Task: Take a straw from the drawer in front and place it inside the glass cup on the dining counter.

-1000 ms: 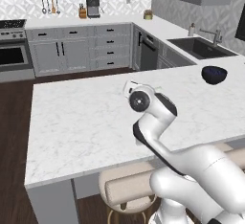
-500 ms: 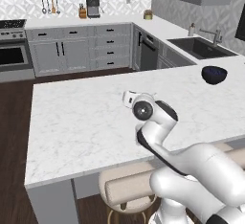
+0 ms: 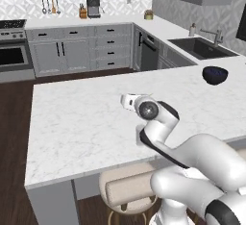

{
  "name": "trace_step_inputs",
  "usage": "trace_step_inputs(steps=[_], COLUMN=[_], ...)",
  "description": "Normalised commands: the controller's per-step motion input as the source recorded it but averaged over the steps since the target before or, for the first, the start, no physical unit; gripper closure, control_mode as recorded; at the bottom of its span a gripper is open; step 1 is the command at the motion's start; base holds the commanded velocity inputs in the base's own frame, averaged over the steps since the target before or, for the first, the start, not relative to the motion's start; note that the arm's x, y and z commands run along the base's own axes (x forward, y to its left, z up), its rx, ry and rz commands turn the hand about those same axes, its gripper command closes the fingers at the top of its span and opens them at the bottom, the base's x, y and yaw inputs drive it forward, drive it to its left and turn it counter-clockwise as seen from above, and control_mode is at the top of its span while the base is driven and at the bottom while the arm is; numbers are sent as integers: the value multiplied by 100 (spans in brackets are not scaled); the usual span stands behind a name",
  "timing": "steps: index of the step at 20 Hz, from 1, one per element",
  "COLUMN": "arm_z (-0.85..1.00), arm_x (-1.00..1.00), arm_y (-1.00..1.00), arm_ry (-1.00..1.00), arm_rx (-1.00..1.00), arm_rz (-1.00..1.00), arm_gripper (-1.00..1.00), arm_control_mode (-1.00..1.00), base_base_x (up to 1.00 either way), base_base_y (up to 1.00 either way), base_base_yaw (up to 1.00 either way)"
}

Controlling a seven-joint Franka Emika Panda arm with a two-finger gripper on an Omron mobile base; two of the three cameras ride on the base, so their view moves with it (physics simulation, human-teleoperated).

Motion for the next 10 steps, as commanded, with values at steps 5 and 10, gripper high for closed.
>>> trace_step_inputs(steps=[5,10], arm_z=[0,-1], arm_x=[17,0], arm_y=[23,14], arm_ry=[1,0], arm_rx=[0,0], arm_rz=[11,9], arm_gripper=[100,100], arm_control_mode=[-100,-100], base_base_x=[0,0], base_base_y=[0,0], base_base_yaw=[0,0])
